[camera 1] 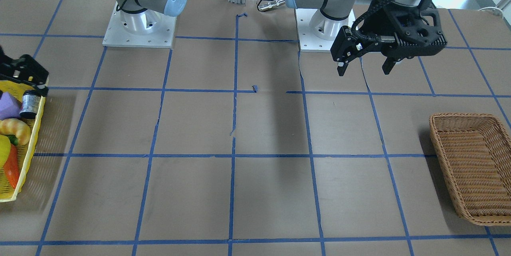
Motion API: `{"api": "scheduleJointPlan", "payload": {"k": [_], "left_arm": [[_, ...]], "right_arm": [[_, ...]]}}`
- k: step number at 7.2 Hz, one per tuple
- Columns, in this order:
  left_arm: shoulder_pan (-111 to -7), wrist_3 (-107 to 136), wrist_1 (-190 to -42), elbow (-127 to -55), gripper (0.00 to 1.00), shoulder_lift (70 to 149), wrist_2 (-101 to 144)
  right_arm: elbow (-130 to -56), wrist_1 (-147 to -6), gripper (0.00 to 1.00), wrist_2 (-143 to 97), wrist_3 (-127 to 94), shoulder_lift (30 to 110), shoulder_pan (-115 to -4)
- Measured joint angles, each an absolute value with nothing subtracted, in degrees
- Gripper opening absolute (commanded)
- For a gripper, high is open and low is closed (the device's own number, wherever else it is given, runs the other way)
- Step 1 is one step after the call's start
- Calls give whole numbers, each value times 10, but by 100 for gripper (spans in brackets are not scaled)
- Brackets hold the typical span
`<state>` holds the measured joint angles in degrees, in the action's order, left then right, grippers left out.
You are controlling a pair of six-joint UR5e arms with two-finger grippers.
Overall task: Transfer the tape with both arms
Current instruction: 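Reach the right gripper into the yellow basket and grasp the yellow tape roll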
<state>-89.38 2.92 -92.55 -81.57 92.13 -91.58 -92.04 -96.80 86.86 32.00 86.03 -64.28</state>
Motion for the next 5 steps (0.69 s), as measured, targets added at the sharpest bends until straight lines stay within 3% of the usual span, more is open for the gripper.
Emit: {"api": "scheduleJointPlan", "payload": {"k": [2, 5], "left_arm": [[-894, 30, -925, -816, 100, 921, -916], [-894, 29, -925, -818, 100, 920, -916]], "right_arm": [[-922, -1022, 100, 820, 470, 803, -537], [-928, -1129, 100, 793, 537, 695, -487]]}}
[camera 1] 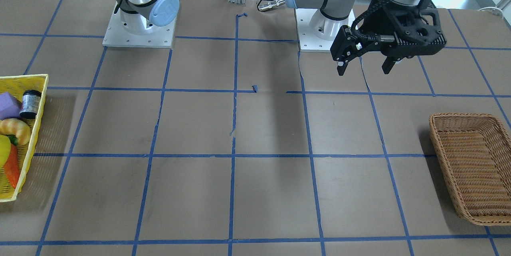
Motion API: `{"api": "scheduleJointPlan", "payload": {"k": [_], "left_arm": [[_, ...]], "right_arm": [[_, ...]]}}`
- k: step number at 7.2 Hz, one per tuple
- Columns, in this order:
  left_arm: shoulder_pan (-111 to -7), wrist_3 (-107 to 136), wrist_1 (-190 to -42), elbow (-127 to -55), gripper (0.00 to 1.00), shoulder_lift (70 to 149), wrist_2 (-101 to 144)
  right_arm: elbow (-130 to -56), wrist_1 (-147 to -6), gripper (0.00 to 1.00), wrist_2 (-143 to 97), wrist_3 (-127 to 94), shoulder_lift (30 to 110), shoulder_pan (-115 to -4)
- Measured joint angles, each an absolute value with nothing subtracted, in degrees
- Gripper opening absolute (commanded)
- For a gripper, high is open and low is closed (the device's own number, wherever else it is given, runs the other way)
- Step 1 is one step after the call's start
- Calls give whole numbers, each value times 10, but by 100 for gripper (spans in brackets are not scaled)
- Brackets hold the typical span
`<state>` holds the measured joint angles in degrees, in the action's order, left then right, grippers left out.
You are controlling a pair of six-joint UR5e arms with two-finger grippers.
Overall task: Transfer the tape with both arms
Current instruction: 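Reach the right gripper into the yellow basket and grasp the yellow tape roll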
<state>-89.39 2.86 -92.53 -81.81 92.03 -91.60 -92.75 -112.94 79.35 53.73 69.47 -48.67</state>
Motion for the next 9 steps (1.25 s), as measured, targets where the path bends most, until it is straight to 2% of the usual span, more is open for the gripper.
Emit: {"api": "scheduleJointPlan", "payload": {"k": [1, 3, 5, 6, 7, 9], "left_arm": [[-894, 29, -925, -821, 100, 919, -916], [-894, 30, -924, -825, 100, 917, -916], [-894, 30, -924, -826, 100, 917, -916], [-894, 30, -924, -826, 100, 916, -916], [-894, 30, -924, -827, 100, 915, -916], [-894, 29, -924, -827, 100, 914, -916]], "right_arm": [[-928, -1151, 99, 794, 545, 672, -481], [-929, -1165, 81, 791, 550, 643, -478], [-930, -1167, 33, 790, 547, 629, -477], [-930, -1167, 14, 793, 546, 627, -477], [-929, -1165, 0, 797, 544, 628, -477], [-927, -1155, 0, 800, 541, 647, -477]]}}
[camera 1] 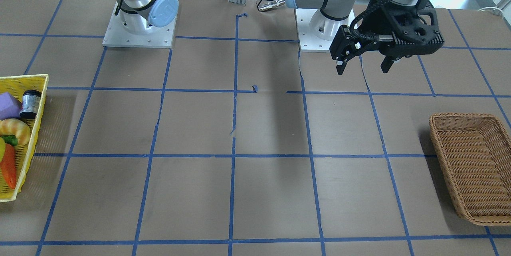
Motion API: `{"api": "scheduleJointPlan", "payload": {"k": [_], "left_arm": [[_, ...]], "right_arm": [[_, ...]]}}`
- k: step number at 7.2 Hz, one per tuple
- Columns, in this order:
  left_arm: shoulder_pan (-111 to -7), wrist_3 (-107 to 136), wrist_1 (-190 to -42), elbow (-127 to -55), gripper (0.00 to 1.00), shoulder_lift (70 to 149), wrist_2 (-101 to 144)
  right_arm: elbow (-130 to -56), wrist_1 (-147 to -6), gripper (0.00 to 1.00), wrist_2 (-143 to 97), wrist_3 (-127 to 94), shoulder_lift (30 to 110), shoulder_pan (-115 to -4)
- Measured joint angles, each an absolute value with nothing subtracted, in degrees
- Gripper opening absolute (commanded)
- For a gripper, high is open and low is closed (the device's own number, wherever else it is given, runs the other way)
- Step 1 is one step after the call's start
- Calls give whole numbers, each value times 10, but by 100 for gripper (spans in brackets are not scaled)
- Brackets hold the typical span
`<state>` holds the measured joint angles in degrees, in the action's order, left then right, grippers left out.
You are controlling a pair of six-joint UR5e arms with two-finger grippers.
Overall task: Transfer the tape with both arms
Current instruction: 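Reach the right gripper into the yellow basket and grasp the yellow tape roll, then carry the tape roll with the right gripper to the table center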
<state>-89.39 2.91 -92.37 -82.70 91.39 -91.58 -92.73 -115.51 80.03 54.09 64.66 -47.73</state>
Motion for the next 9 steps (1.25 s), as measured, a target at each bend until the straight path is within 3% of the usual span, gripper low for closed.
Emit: {"api": "scheduleJointPlan", "payload": {"k": [4, 6, 9], "left_arm": [[-894, 23, -924, -827, 100, 911, -916], [-894, 26, -924, -827, 100, 911, -917], [-893, 29, -924, -827, 100, 910, -916]], "right_arm": [[-923, -1126, 0, 854, 468, 736, -548], [-922, -1106, 0, 879, 263, 773, -690], [-921, -1156, 0, 888, -94, 732, -939]]}}
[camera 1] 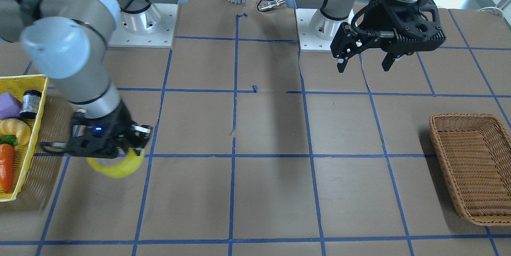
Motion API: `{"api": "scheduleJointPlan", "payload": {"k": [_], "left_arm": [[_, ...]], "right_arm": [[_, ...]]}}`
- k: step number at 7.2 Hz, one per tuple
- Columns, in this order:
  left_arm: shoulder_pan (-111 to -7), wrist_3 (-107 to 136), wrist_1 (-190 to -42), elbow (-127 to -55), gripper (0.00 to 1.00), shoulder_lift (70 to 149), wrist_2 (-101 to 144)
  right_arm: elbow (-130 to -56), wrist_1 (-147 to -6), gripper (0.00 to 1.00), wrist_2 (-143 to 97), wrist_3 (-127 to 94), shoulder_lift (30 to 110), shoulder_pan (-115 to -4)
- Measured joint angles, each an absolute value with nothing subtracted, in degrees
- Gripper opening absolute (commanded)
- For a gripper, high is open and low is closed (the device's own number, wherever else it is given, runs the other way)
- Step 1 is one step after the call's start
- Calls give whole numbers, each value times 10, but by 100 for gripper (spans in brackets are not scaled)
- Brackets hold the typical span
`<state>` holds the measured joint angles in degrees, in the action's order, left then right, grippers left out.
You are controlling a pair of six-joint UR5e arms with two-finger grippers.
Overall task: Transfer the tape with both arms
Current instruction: 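Carry the tape roll with the right gripper to the table center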
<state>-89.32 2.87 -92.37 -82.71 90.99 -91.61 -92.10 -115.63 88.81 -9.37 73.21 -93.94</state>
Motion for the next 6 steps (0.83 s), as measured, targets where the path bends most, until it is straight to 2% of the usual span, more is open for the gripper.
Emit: {"api": "scheduleJointPlan", "payload": {"k": [3, 6], "left_arm": [[-892, 27, -924, -827, 100, 909, -917], [-890, 23, -924, -827, 100, 908, -916]], "right_arm": [[-920, -1244, 0, 892, -282, 651, -1073], [-881, -1293, 0, 908, -362, 576, -1126]]}}
